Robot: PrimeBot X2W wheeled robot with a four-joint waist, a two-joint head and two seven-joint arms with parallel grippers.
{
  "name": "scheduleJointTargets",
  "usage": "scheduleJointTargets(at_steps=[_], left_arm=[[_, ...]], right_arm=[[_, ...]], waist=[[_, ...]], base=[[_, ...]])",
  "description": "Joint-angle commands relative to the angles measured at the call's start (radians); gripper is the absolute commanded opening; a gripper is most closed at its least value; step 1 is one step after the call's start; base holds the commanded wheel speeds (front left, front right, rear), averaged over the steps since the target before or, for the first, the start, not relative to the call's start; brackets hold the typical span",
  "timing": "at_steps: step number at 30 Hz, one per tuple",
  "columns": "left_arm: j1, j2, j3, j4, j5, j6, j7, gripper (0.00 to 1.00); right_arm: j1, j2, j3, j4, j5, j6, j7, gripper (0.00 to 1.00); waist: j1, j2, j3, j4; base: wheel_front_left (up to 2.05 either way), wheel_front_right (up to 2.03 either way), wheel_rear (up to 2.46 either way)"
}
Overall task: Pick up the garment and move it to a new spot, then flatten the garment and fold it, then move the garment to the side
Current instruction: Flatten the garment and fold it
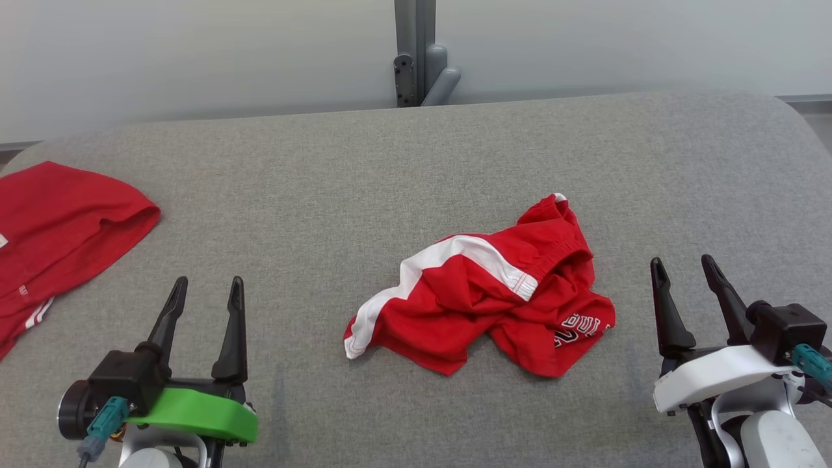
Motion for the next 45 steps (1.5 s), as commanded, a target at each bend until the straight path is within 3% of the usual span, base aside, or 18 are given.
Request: scheduleJointTargets(at_steps=[1,10,23,33,34,35,37,38,45], left_arm=[[-0.003,-0.001,-0.001,0.003,0.012,-0.004,-0.003,1.00],[-0.035,0.007,-0.033,0.011,0.016,-0.033,0.023,1.00],[-0.075,-0.060,-0.239,0.095,0.018,-0.173,0.154,1.00],[-0.151,-0.094,-0.284,0.249,0.007,-0.228,0.176,1.00],[-0.156,-0.095,-0.286,0.263,0.006,-0.231,0.177,0.91],[-0.162,-0.097,-0.288,0.274,0.005,-0.235,0.175,0.63],[-0.174,-0.101,-0.290,0.296,0.000,-0.240,0.171,0.28],[-0.179,-0.101,-0.293,0.307,-0.001,-0.245,0.172,0.01],[-0.221,-0.098,-0.304,0.362,0.002,-0.265,0.144,0.00]], right_arm=[[0.013,-0.001,-0.003,-0.006,-0.005,0.000,0.001,1.00],[0.009,0.004,-0.007,-0.013,-0.001,0.000,0.009,1.00],[-0.024,0.006,0.030,-0.002,0.002,0.000,0.017,1.00],[-0.055,-0.001,0.067,0.012,0.011,0.000,0.014,1.00],[-0.057,-0.001,0.071,0.014,0.013,0.000,0.015,1.00],[-0.060,-0.002,0.075,0.015,0.014,0.000,0.015,1.00],[-0.063,-0.005,0.088,0.017,0.018,0.000,0.020,1.00],[-0.065,-0.008,0.091,0.019,0.020,0.000,0.020,1.00],[-0.068,-0.020,0.131,0.019,0.038,0.000,0.026,1.00]], waist=[[0.0000,0.0000,0.000,0.001],[0.0000,0.0000,0.016,0.015],[0.0000,0.0000,0.073,0.017],[0.0000,0.0000,0.119,0.008],[0.0000,0.0000,0.121,0.008],[0.0000,0.0000,0.124,0.008],[0.0000,0.0000,0.129,0.009],[0.0000,0.0000,0.132,0.010],[0.0000,0.0000,0.147,0.011]], base=[[0.00,0.00,0.00],[0.00,0.00,0.00],[0.00,0.00,0.00],[0.00,0.00,0.00],[0.00,0.00,0.00],[0.00,0.00,0.00],[0.00,0.00,0.00],[0.00,0.00,0.00],[0.00,0.00,0.00]])
